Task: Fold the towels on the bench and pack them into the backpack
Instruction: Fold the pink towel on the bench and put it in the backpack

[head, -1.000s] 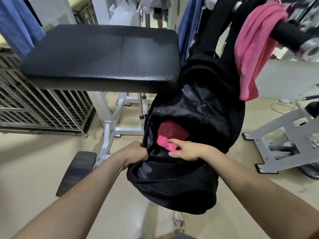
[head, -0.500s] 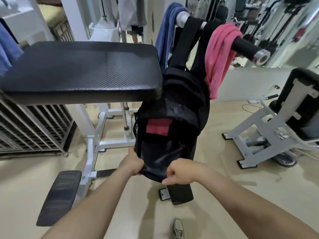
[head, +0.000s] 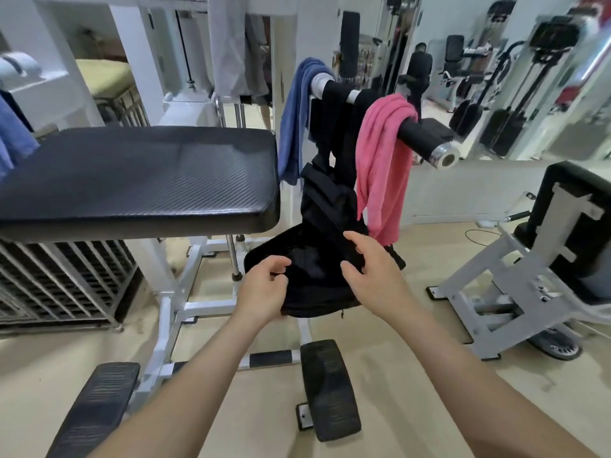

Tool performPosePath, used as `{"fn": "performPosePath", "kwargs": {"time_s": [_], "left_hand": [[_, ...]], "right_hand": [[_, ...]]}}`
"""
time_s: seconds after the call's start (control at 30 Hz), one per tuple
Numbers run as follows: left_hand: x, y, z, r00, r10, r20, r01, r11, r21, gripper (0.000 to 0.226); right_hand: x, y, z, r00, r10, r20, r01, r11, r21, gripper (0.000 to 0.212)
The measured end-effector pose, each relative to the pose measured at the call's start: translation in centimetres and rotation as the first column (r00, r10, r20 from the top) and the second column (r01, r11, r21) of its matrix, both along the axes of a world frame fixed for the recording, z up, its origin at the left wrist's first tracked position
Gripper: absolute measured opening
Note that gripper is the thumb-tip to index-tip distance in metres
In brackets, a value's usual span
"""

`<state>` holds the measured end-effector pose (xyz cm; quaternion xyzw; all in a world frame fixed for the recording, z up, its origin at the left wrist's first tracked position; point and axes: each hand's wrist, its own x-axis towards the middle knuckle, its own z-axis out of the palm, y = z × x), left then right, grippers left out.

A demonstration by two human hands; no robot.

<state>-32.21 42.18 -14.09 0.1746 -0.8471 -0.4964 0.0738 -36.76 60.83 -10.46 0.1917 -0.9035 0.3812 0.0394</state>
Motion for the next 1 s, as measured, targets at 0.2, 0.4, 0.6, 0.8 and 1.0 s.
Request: {"fn": "performPosePath", "kwargs": {"time_s": [0.2, 0.4, 0.6, 0.8, 1.0], "left_hand": [[-5.5, 6.8, 7.4, 0.954, -0.039, -0.296, 0.053, 0.998, 0.039, 0.036], [-12.1, 11.6, 12.5, 0.904, -0.023, -0.427, 0.039, 0.999, 0.030, 0.051], [-15.5, 11.3, 13.2, 0.961, 0.162, -0.224, -0.080, 0.938, 0.337, 0.035], [-11.0, 10.2, 17.8, 0.887, 0.100, -0.451, 0.209, 0.785, 0.583, 0.024], [-4.7, 7.3, 22.3, 0.884, -0.305, -0.353, 0.433, 0.819, 0.376, 0.015]], "right_hand": [[-4.7, 5.0, 3.8, 0.985, -0.140, -0.099, 0.103, 0.945, -0.309, 0.036], [-10.6, 7.7, 7.1, 0.941, 0.117, 0.318, 0.140, 0.720, -0.680, 0.051], [-15.5, 8.4, 11.3, 0.784, 0.428, 0.449, 0.191, 0.522, -0.832, 0.050], [-17.0, 7.4, 15.5, 0.994, -0.039, -0.103, 0.007, 0.956, -0.295, 0.034], [-10.4, 3.8, 20.8, 0.628, 0.778, -0.036, -0.778, 0.624, -0.075, 0.033]]}}
